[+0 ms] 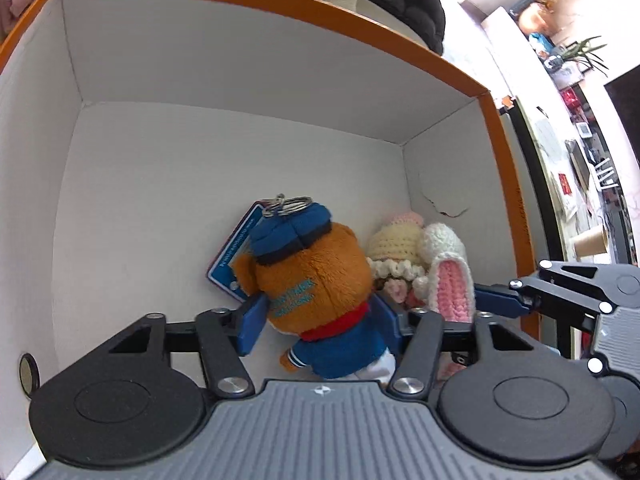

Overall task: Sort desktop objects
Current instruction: 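Open left gripper releasing the bear while right gripper releases the bunny in the box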

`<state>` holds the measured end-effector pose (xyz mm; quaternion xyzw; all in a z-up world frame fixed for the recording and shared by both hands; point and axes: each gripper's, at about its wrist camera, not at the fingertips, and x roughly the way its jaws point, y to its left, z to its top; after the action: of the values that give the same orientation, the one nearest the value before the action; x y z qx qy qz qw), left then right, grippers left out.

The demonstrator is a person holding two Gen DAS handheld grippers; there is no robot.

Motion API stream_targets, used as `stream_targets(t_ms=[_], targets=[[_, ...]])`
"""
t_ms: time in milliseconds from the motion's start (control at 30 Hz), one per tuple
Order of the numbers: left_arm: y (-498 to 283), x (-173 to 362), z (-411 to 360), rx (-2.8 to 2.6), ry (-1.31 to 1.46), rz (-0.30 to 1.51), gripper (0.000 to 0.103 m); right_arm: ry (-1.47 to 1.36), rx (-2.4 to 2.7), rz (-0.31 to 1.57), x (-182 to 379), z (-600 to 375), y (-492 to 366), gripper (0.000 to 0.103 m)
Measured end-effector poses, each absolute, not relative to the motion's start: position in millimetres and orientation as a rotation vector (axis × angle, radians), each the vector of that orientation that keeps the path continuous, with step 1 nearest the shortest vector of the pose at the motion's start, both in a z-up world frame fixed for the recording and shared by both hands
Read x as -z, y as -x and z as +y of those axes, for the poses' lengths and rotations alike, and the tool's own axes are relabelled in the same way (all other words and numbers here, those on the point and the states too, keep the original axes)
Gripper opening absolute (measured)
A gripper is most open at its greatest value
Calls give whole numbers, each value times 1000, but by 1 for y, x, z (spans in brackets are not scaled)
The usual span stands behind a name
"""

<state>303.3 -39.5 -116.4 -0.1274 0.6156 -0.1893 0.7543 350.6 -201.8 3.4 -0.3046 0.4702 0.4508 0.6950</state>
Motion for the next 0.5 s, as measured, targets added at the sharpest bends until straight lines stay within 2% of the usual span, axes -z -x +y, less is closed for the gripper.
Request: stream_targets(t_ms=[267, 500], targets=[[-306, 121, -45, 456, 284, 1394, 51, 666, -1029, 1085, -3, -207, -356, 28], [-301, 110, -42, 414, 289, 1384, 55, 673, -1025, 1062, -7, -210, -349, 29]])
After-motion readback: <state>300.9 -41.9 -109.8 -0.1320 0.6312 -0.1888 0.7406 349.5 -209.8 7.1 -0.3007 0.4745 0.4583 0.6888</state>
